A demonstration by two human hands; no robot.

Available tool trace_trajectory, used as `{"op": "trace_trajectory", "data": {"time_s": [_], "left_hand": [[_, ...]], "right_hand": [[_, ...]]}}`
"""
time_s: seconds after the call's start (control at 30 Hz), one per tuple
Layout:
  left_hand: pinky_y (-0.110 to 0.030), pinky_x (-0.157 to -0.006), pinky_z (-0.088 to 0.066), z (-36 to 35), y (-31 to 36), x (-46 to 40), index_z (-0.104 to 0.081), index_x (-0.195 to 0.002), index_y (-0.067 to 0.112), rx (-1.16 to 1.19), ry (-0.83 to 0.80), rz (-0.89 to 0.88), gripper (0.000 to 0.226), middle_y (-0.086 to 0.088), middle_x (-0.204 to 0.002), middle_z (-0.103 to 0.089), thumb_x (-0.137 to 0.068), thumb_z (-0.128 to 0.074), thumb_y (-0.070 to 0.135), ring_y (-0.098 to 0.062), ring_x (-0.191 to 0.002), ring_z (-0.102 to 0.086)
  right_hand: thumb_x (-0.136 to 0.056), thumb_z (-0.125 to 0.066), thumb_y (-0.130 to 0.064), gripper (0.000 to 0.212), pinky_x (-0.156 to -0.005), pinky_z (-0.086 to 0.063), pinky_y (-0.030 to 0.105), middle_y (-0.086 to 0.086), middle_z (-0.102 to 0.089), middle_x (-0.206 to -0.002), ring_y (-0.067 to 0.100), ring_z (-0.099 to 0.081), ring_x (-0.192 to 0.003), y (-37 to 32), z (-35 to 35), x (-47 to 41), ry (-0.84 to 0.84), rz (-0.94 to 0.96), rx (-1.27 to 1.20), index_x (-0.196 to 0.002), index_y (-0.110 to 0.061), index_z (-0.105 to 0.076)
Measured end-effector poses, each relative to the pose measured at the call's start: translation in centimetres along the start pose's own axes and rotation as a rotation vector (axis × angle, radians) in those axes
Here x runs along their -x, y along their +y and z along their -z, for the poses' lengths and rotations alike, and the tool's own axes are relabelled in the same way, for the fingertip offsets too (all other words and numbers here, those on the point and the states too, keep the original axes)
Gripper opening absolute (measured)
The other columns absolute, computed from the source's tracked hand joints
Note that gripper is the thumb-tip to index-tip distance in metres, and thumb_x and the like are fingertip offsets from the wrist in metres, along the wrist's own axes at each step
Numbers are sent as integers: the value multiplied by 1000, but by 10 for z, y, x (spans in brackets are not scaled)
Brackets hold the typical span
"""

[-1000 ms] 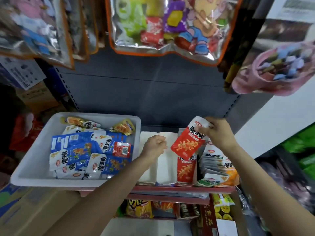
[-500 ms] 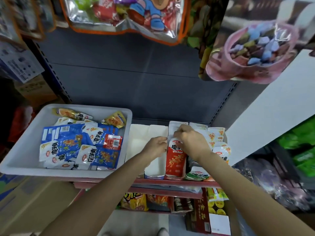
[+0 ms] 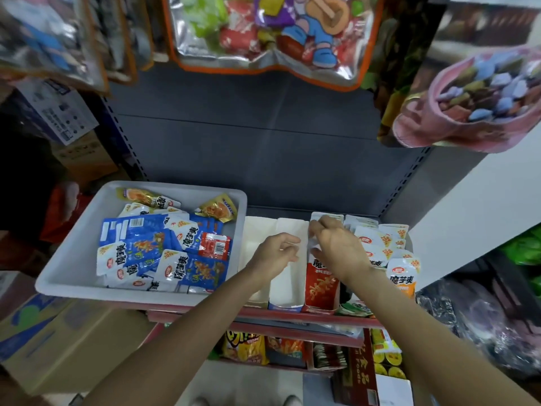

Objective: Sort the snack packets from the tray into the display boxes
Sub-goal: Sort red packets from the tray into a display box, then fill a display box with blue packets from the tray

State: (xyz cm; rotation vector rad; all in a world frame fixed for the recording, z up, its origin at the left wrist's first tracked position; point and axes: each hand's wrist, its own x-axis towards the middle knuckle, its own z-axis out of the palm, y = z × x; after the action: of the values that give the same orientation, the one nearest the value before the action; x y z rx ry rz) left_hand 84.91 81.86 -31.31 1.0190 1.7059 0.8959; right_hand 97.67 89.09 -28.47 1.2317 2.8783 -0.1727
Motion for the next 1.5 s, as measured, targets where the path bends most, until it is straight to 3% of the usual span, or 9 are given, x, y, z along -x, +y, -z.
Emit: {"op": "trace_trajectory", "data": {"time_s": [0.27,0.4,0.5,0.7,1.0,1.17,1.3,1.4,1.5], "left_hand": [[-25,-82,-48,105,-53,11,-63,-107,7,-329,310,-200,18,-1,-99,-63,-93,-53,7,-14,-93,-60],[-40,-94,-46,165,-101,3,-54,-125,12,-704,232,-80,36,-10,-127,-55,-90,-60,17,-27,-113,-55],[-42,-110,-29,198,-125,4,-31,-146,16,-837,175,3,71,-6,-154,-24,-86,-66,30,-28,-140,-26],[-46,-117,-11,233,-155,4,-5,-151,23,-1021,30,81,101,-3,-159,6,-77,-68,53,-30,-146,4],[-47,-118,-12,235,-161,4,-1,-151,27,-1017,9,92,106,0,-159,10,-76,-72,47,-28,-145,9],[-47,-118,-10,237,-162,4,-1,-151,28,-1006,8,89,106,0,-159,10,-75,-72,48,-27,-145,9],[-46,-116,1,232,-162,5,-8,-151,28,-900,95,51,98,-2,-158,14,-77,-66,57,-26,-145,15],[-40,-115,-16,217,-148,10,-29,-145,19,-528,233,-83,72,-4,-156,-16,-87,-58,48,-23,-145,-11],[-16,-93,-40,203,-114,14,-56,-123,9,-121,181,-177,39,-1,-125,-57,-92,-57,31,-14,-118,-52]], "right_hand": [[-91,-55,-15,30,-84,-42,25,6,-52,-115,21,-56,-103,-103,-15,-39,-31,37,-428,-121,-11,-54],[-94,-50,-13,23,-77,-42,23,13,-60,-110,26,-58,-98,-162,-41,-63,-171,-23,-505,-113,-2,-55],[-95,-48,-15,35,-83,-44,33,21,-57,-120,34,-56,-108,-194,-68,-78,-278,-116,-465,-126,0,-43],[-95,-51,-23,59,-98,-41,39,25,-38,-137,39,-47,-120,-218,-109,-93,-301,-428,-533,-141,-2,-21],[-86,-63,-37,69,-93,-44,41,20,-48,-124,36,-49,-116,-223,-120,-99,-222,-558,-425,-137,-6,-27],[-90,-58,-18,23,-82,-52,38,12,-65,-104,30,-62,-98,-225,-114,-101,17,-514,-582,-110,-6,-59],[-96,-50,-13,23,-81,-50,29,11,-65,-113,27,-62,-101,-214,-92,-102,95,-460,-769,-115,-6,-59],[-94,-54,-19,23,-81,-53,33,10,-67,-111,25,-64,-99,-202,-70,-103,165,-390,-861,-113,-7,-60],[-92,-58,-17,8,-74,-51,31,3,-68,-93,23,-65,-86,-192,-49,-98,265,-352,-986,-95,-11,-63]]}}
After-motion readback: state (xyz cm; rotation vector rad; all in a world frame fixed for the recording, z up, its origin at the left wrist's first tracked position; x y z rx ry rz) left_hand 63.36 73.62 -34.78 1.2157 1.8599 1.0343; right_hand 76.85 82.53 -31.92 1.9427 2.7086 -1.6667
